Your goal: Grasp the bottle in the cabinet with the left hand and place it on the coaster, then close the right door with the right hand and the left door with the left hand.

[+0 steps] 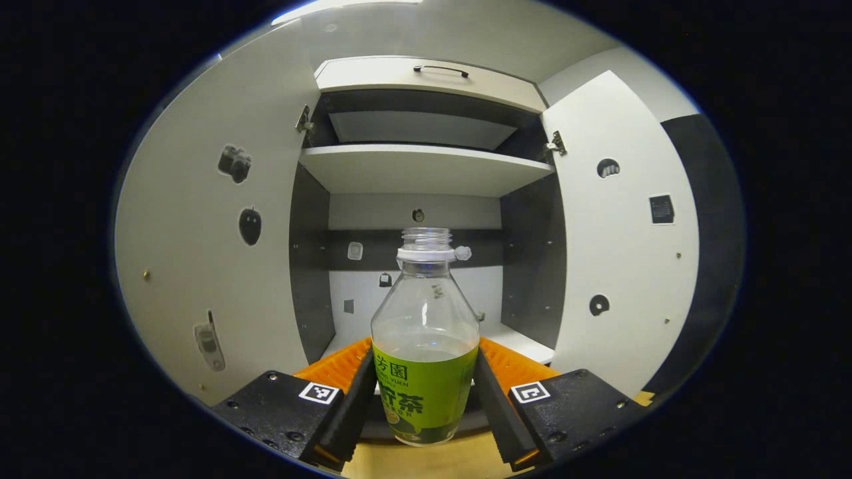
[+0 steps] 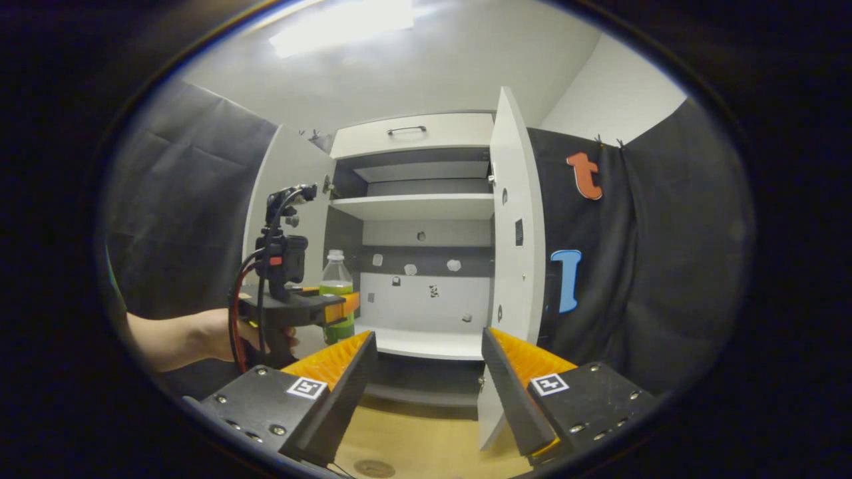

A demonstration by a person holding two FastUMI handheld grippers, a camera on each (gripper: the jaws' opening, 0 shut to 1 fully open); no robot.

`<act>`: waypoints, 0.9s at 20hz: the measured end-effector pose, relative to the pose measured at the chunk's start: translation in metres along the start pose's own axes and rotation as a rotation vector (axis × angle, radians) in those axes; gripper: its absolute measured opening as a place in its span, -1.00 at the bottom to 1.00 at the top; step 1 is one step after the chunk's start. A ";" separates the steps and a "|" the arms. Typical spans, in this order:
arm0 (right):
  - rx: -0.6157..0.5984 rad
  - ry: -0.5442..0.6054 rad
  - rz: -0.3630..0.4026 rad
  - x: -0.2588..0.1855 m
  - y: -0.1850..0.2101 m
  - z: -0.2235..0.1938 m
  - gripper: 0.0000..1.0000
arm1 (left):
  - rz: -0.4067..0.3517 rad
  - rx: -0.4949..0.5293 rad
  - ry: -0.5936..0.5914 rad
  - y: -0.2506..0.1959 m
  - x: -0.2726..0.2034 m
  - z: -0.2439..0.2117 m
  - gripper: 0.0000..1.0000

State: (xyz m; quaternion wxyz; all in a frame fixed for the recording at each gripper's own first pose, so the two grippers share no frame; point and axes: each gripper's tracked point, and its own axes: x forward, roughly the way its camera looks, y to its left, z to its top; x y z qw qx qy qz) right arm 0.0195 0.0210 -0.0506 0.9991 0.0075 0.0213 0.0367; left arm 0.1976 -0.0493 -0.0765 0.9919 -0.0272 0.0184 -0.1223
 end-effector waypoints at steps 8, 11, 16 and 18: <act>0.005 -0.004 0.032 -0.013 0.006 -0.002 0.91 | -0.027 -0.097 0.060 -0.038 -0.061 -0.074 0.58; 0.010 -0.006 0.036 -0.010 0.007 -0.006 0.91 | -0.056 -0.154 0.102 -0.057 -0.080 -0.120 0.58; 0.026 0.017 0.046 -0.003 0.011 -0.022 0.91 | -0.079 -0.175 0.165 -0.076 -0.106 -0.201 0.59; 0.031 0.029 0.051 0.000 0.012 -0.030 0.91 | -0.070 -0.168 0.209 -0.077 -0.113 -0.235 0.59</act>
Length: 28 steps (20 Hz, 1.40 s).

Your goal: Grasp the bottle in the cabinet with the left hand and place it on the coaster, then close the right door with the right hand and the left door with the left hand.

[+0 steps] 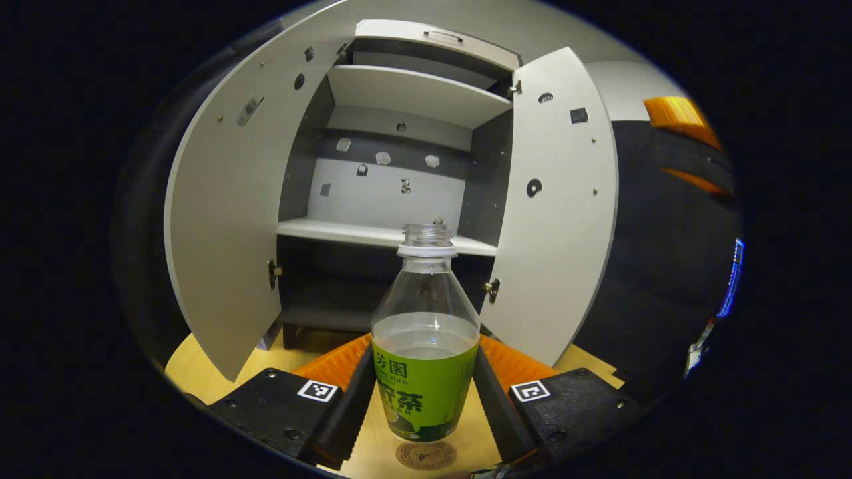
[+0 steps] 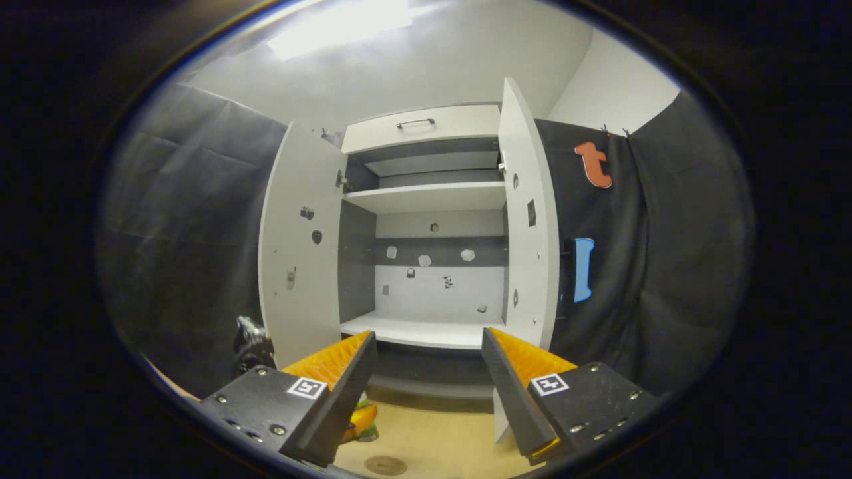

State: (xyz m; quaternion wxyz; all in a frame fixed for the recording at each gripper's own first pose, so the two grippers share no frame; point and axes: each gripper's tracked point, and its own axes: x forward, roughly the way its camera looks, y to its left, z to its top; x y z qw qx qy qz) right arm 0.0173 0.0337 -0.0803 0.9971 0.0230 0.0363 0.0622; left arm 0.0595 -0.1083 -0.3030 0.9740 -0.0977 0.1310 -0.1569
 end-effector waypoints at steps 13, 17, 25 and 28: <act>0.029 0.122 -0.073 0.025 -0.010 -0.050 0.92 | -0.176 0.145 0.077 -0.040 0.008 -0.128 0.60; 0.010 0.130 -0.076 0.030 -0.010 -0.054 0.86 | -0.184 0.238 0.135 -0.037 0.009 -0.151 0.62; 0.015 0.106 -0.086 0.014 -0.013 -0.051 0.92 | -0.209 0.227 0.205 -0.032 0.000 -0.151 0.68; 0.006 0.104 -0.086 0.009 -0.017 -0.051 0.86 | -0.184 0.218 0.232 -0.027 -0.004 -0.148 0.68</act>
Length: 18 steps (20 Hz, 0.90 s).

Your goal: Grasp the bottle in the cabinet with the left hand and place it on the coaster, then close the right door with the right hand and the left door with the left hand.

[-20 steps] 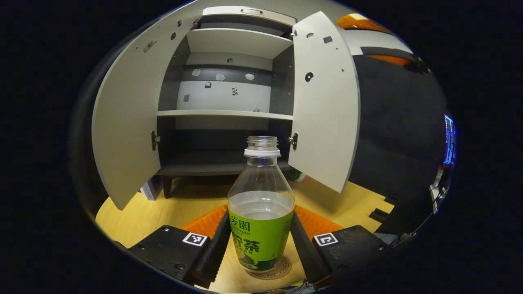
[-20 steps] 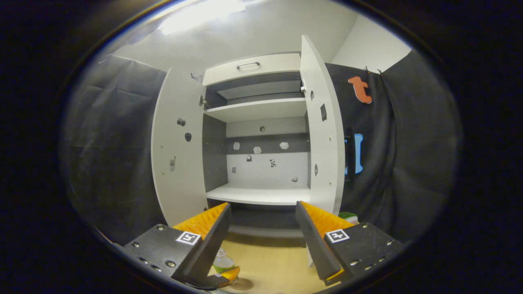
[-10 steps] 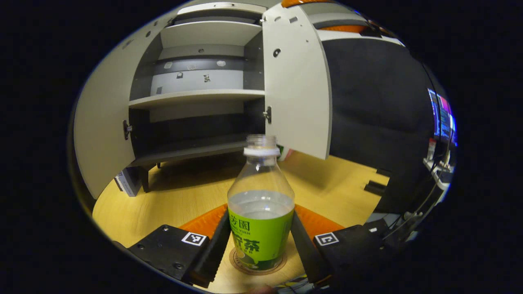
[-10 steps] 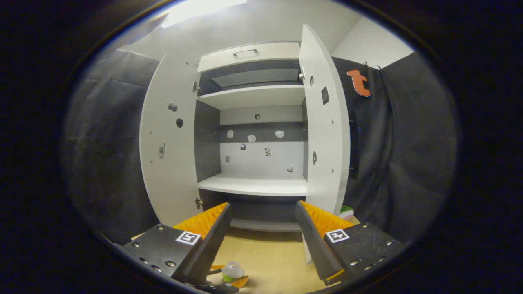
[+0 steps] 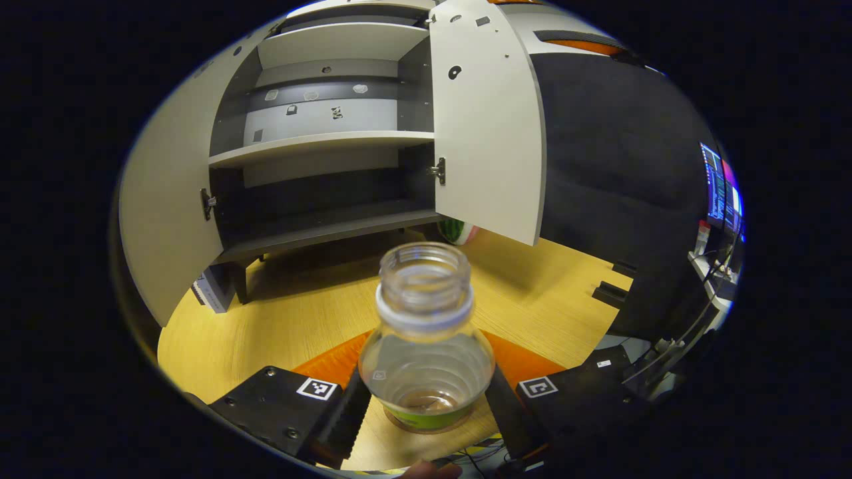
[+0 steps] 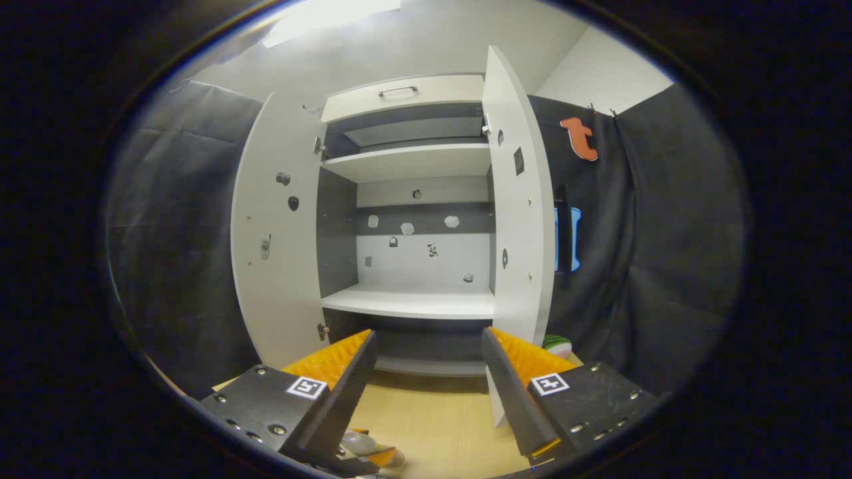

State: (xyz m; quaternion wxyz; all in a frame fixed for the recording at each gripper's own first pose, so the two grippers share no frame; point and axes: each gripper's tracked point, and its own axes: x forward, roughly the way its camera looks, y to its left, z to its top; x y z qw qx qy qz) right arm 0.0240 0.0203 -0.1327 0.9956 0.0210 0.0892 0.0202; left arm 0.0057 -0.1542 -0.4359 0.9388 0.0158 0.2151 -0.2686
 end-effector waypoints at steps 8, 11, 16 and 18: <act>0.002 -0.006 -0.003 -0.018 -0.018 -0.003 0.91 | -0.006 0.004 -0.020 -0.005 -0.014 0.044 0.68; -0.035 0.000 -0.020 -0.028 -0.043 -0.003 0.91 | -0.002 -0.018 -0.066 -0.006 -0.023 0.085 0.68; -0.060 -0.022 -0.051 -0.042 -0.095 0.010 0.92 | 0.023 -0.061 -0.129 -0.006 -0.046 0.154 0.68; -0.058 -0.028 -0.053 -0.047 -0.118 0.017 0.87 | 0.019 -0.070 -0.151 -0.009 -0.055 0.181 0.68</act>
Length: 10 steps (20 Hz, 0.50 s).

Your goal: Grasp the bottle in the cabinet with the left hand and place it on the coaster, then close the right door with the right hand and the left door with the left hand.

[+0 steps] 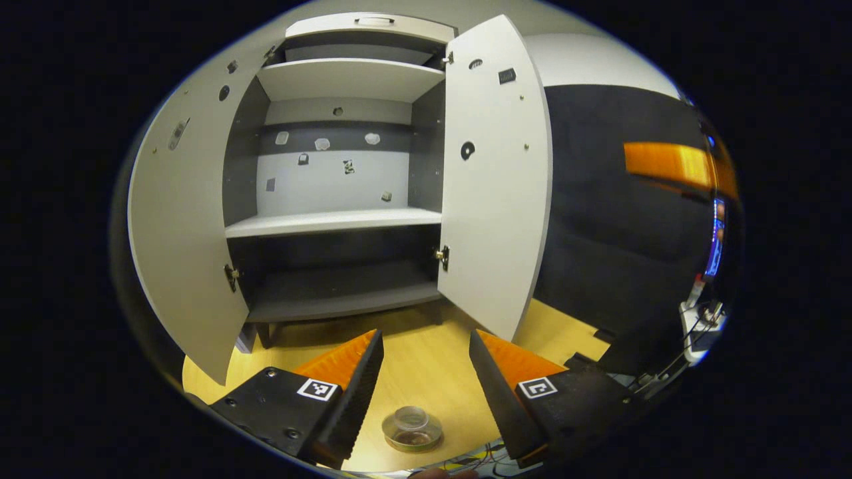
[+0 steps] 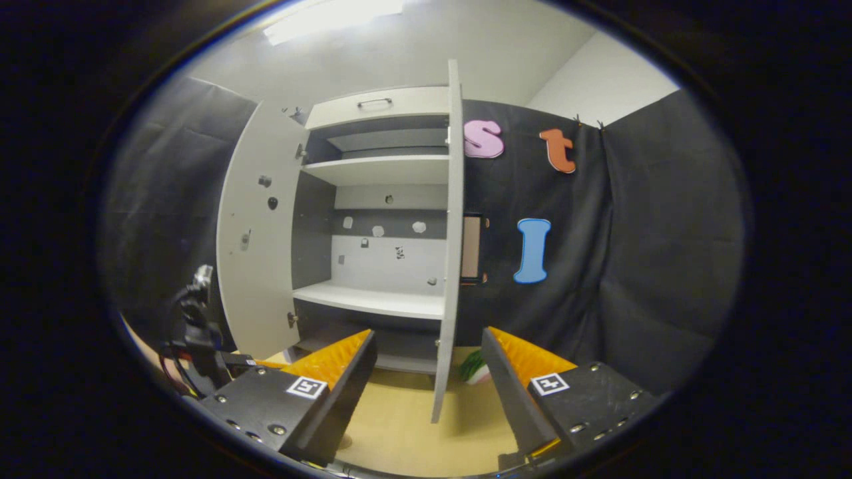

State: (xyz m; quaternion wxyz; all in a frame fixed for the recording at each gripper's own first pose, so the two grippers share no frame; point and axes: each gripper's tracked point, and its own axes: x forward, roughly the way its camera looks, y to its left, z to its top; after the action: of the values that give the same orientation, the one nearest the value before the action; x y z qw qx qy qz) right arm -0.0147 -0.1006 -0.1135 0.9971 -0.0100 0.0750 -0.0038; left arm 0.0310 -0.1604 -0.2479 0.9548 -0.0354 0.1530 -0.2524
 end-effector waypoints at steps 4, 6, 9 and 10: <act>-0.034 -0.008 -0.043 0.005 -0.062 0.007 0.91 | 0.041 0.009 -0.036 0.008 -0.014 0.055 0.67; -0.063 -0.007 -0.092 0.017 -0.103 0.009 0.92 | 0.066 -0.026 -0.040 0.014 -0.017 0.077 0.78; -0.054 -0.009 -0.163 0.041 -0.152 0.014 0.92 | 0.087 -0.064 -0.043 0.026 -0.019 0.105 0.81; -0.053 -0.010 -0.185 0.050 -0.165 0.016 0.92 | 0.091 -0.058 -0.054 0.030 -0.018 0.115 0.81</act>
State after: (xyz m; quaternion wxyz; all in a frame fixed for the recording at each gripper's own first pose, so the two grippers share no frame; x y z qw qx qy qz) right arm 0.0358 -0.2656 -0.1016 0.9923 -0.0431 0.0686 -0.0938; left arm 0.0655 -0.1266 -0.1381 0.9677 -0.0628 0.1356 -0.2031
